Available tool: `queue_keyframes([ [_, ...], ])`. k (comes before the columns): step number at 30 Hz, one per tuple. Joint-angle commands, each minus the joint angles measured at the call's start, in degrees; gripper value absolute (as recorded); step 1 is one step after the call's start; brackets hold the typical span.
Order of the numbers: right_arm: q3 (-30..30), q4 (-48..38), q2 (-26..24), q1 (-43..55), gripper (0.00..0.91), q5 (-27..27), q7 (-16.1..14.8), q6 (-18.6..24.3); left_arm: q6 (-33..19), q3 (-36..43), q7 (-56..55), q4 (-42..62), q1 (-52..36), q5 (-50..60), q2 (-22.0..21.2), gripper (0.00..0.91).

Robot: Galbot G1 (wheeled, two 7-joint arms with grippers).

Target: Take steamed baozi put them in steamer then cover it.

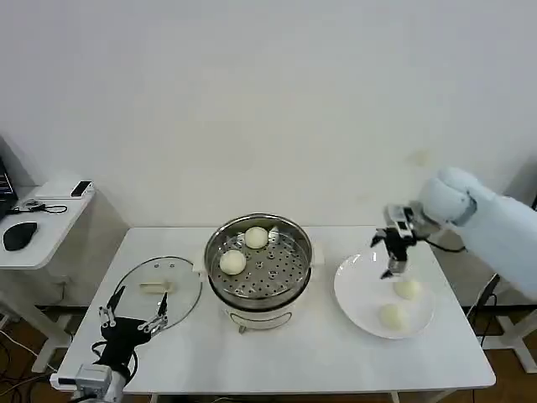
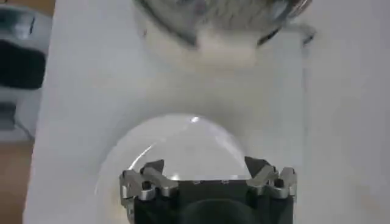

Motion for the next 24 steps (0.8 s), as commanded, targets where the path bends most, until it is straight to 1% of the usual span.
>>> queue_keyframes([
  [1,1.6,0.5,-4.0,-8.4,0.907,-6.0,-0.6,1.4,0.0,-0.1,0.0,-0.5,0.1,0.1,-0.1,0.907],
  [10,0.8,-1.6,-2.3,-9.6,0.907,-5.8,1.0,1.5,0.0,-0.2,0.0,0.8,-0.8,0.7,-0.8,0.907],
  [13,0.4,-3.6,0.1,-10.0,0.907,-5.4,2.4,1.3,-0.1,-0.2,0.0,1.1,-0.8,0.7,-0.6,0.907],
  [17,0.2,-5.6,2.5,-10.1,0.907,-6.2,2.4,1.3,-0.2,-0.1,-0.4,2.8,-1.2,1.1,-0.2,0.907],
  [24,-0.7,-6.6,3.9,-9.9,0.907,-6.6,2.5,1.6,-0.2,-0.5,-0.3,3.6,-1.4,1.0,0.1,0.907],
])
